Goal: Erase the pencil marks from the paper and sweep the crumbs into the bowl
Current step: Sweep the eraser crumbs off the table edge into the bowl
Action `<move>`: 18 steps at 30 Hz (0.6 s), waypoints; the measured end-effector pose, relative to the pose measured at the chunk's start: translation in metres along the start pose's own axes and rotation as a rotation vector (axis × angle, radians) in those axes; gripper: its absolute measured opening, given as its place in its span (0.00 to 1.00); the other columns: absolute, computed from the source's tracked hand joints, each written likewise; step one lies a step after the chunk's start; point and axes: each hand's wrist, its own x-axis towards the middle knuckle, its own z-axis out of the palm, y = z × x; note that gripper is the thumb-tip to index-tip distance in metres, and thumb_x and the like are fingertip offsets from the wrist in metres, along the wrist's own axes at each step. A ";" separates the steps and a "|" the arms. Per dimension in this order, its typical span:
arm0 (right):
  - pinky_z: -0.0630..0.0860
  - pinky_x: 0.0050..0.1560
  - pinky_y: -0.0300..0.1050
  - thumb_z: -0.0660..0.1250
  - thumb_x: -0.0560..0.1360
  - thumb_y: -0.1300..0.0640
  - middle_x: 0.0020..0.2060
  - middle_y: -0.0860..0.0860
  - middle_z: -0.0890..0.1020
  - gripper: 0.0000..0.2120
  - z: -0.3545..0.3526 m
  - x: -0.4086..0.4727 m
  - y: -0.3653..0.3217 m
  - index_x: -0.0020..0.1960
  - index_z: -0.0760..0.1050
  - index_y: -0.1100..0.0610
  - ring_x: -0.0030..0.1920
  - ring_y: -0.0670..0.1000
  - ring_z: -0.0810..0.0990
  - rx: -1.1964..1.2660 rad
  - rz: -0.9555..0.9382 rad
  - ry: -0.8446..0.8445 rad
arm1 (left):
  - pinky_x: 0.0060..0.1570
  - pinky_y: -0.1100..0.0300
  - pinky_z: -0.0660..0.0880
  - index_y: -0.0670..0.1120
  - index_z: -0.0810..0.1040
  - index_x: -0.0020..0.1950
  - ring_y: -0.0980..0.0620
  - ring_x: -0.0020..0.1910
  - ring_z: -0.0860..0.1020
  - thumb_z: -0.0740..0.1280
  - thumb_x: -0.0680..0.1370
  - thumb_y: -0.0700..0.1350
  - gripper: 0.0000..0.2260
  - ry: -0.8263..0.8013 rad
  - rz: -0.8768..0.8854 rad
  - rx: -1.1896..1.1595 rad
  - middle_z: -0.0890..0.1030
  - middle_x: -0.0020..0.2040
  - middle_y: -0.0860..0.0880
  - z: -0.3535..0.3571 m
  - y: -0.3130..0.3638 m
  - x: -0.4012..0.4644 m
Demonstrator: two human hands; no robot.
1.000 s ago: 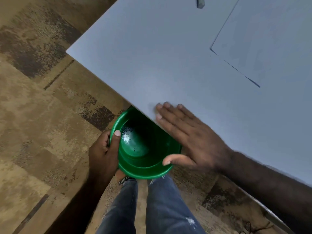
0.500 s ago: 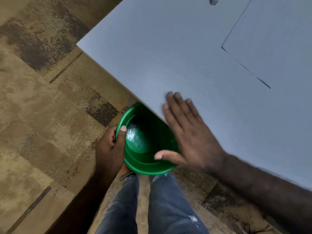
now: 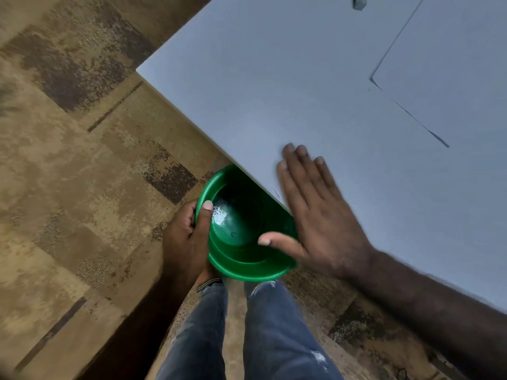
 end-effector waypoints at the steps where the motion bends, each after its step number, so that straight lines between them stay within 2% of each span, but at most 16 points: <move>1: 0.49 0.86 0.65 0.55 0.80 0.23 0.86 0.66 0.46 0.55 0.001 -0.002 -0.010 0.86 0.49 0.67 0.87 0.63 0.43 0.006 -0.033 -0.009 | 0.32 0.43 0.78 0.50 0.82 0.50 0.37 0.36 0.80 0.63 0.86 0.57 0.14 0.001 -0.009 -0.005 0.82 0.37 0.43 0.001 0.001 0.000; 5: 0.50 0.87 0.63 0.57 0.80 0.24 0.86 0.64 0.48 0.53 0.010 -0.013 -0.045 0.86 0.52 0.66 0.87 0.62 0.45 0.018 -0.202 -0.058 | 0.33 0.58 0.78 0.50 0.83 0.54 0.50 0.36 0.82 0.64 0.87 0.50 0.10 0.000 -0.026 -0.051 0.84 0.40 0.48 0.001 0.003 -0.001; 7: 0.52 0.87 0.62 0.58 0.82 0.26 0.87 0.63 0.48 0.51 0.018 -0.019 -0.056 0.86 0.52 0.65 0.87 0.61 0.45 0.053 -0.234 -0.070 | 0.32 0.65 0.76 0.49 0.83 0.54 0.58 0.35 0.81 0.64 0.87 0.49 0.09 -0.005 -0.029 -0.045 0.85 0.41 0.51 -0.001 0.003 -0.001; 8: 0.52 0.87 0.61 0.58 0.83 0.27 0.87 0.62 0.48 0.50 0.021 -0.021 -0.059 0.86 0.52 0.64 0.88 0.60 0.45 0.075 -0.226 -0.069 | 0.32 0.66 0.76 0.49 0.83 0.54 0.59 0.34 0.80 0.64 0.87 0.49 0.10 -0.007 -0.035 -0.041 0.85 0.41 0.52 -0.001 0.003 -0.001; 11: 0.53 0.87 0.60 0.57 0.86 0.32 0.87 0.60 0.50 0.43 0.030 -0.025 -0.063 0.86 0.55 0.63 0.88 0.58 0.46 0.157 -0.130 -0.043 | 0.32 0.61 0.77 0.48 0.83 0.53 0.50 0.35 0.82 0.64 0.87 0.49 0.10 -0.003 -0.048 -0.053 0.84 0.39 0.47 -0.004 -0.001 -0.002; 16: 0.62 0.84 0.60 0.67 0.86 0.44 0.87 0.55 0.55 0.34 0.049 -0.035 -0.061 0.84 0.62 0.62 0.88 0.54 0.51 0.323 0.048 0.006 | 0.32 0.46 0.77 0.46 0.82 0.50 0.39 0.35 0.80 0.64 0.87 0.52 0.13 0.061 -0.056 -0.039 0.82 0.37 0.42 -0.011 -0.020 -0.002; 18: 0.64 0.83 0.58 0.68 0.86 0.48 0.87 0.54 0.57 0.32 0.058 -0.037 -0.060 0.84 0.64 0.61 0.87 0.52 0.54 0.346 0.096 0.019 | 0.32 0.47 0.76 0.46 0.82 0.51 0.40 0.35 0.80 0.64 0.87 0.52 0.13 0.073 -0.064 -0.016 0.82 0.37 0.43 -0.015 -0.030 -0.003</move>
